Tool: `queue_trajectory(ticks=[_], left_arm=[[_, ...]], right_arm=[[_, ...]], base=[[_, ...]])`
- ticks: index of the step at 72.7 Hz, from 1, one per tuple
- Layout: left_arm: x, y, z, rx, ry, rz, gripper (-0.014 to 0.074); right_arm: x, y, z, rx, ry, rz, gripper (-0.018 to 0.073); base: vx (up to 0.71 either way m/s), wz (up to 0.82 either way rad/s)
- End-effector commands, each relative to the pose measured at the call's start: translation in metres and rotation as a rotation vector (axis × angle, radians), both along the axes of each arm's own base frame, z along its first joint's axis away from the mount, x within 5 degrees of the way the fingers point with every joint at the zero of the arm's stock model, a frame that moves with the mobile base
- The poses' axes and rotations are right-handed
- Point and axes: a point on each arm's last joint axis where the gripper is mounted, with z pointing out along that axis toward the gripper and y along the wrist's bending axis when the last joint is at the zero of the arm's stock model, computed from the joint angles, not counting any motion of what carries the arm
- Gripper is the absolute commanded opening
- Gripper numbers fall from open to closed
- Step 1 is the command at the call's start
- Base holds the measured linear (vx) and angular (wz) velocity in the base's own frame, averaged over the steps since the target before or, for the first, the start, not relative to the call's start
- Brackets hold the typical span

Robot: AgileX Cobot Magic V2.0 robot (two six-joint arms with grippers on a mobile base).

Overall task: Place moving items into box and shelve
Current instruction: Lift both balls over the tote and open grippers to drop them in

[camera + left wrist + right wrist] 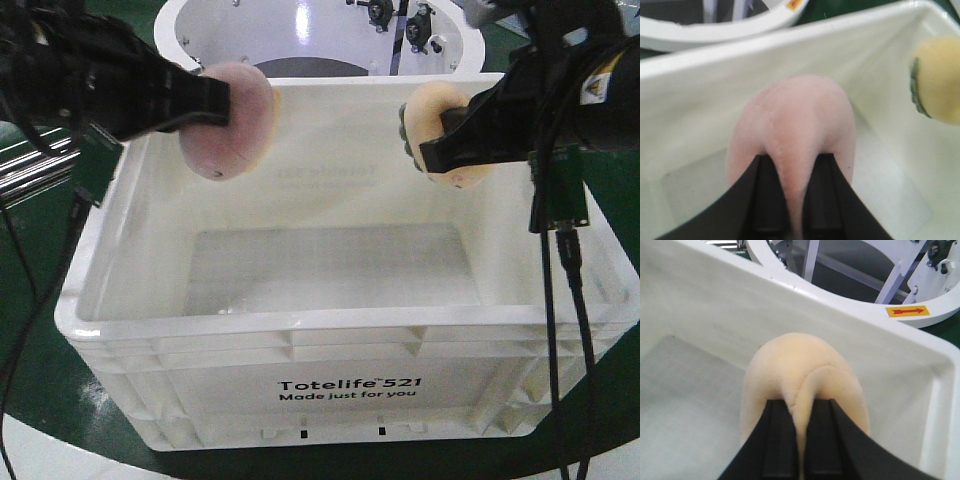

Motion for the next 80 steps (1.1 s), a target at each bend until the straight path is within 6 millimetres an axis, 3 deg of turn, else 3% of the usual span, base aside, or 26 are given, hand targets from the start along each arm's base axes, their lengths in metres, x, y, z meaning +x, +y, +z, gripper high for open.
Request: queue_trajectory(ticks=[1, 12, 19, 29, 37, 48, 60, 73, 80], left_arm=[[0.002, -0.004, 0.016, -0.063, -0.076, 0.010, 0.0013], [0.012, -0.009, 0.003, -0.040, -0.033, 0.009, 0.0072], [0.011, -0.013, -0.002, -0.028, -0.004, -0.006, 0.0138], [0.012, -0.014, -0.004, -0.022, 0.005, -0.011, 0.0283], [0.013, -0.014, -0.003, -0.031, -0.014, -0.004, 0.0418], [0.015, -0.014, 0.000, -0.045, -0.045, 0.007, 0.0547], [0.017, -0.013, 0.006, -0.046, -0.075, 0.013, 0.0570], [0.016, -0.006, 0.036, -0.014, -0.124, 0.047, 0.0570], [0.014, 0.006, 0.053, 0.092, -0.126, 0.114, 0.0570]], right_arm=[[0.003, 0.001, 0.015, 0.019, -0.083, 0.007, 0.0054], [0.006, 0.002, 0.006, -0.004, -0.022, -0.005, 0.0195], [0.006, 0.002, 0.005, 0.006, -0.020, -0.013, 0.0330], [0.007, 0.003, 0.007, 0.026, -0.035, -0.018, 0.0523], [0.008, 0.003, 0.008, 0.043, -0.040, -0.029, 0.0606], [0.008, 0.002, 0.009, 0.052, -0.027, -0.055, 0.0599], [0.008, -0.009, 0.028, -0.015, -0.044, -0.142, 0.0571], [0.004, -0.021, 0.068, -0.052, -0.091, -0.224, 0.0571], [0.002, -0.028, 0.074, -0.084, -0.078, -0.279, 0.0571]], base=[[0.00, 0.00], [0.00, 0.00], [0.00, 0.00], [0.00, 0.00], [0.00, 0.00], [0.00, 0.00], [0.00, 0.00], [0.00, 0.00], [0.00, 0.00]])
